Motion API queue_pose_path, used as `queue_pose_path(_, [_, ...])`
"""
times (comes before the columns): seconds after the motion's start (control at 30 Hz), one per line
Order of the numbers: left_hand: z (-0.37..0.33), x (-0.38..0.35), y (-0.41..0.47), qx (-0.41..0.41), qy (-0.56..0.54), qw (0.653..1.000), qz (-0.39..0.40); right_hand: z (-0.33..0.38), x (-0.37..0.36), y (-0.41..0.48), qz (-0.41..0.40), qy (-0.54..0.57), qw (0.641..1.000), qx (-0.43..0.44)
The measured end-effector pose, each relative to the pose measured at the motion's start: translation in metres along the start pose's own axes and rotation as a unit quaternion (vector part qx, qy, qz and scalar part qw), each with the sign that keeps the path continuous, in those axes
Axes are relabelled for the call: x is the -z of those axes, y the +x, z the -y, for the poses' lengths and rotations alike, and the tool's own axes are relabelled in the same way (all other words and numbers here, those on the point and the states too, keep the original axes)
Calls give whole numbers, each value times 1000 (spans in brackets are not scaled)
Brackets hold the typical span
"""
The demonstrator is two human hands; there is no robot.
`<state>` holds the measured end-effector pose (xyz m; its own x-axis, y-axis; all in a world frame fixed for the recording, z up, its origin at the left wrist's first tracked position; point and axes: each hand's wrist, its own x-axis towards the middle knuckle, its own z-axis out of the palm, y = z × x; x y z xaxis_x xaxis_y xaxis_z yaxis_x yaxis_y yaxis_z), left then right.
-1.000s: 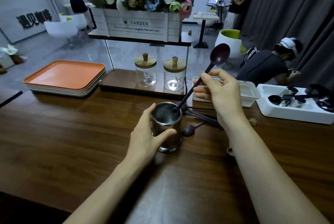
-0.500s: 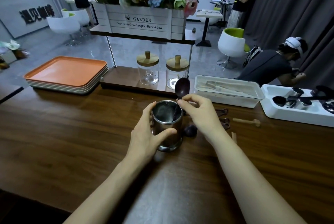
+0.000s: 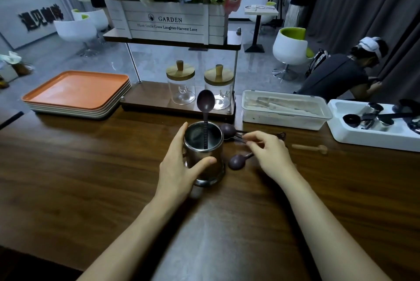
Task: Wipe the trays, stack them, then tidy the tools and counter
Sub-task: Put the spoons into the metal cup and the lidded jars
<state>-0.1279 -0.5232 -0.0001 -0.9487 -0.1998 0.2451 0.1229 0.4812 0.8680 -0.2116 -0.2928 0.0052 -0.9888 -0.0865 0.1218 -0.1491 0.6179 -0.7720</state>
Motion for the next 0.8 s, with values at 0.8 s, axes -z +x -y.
queue_pose_path(0.8, [2, 0, 2, 26, -33, 999, 7, -18, -11, 51, 21, -230, 972, 43])
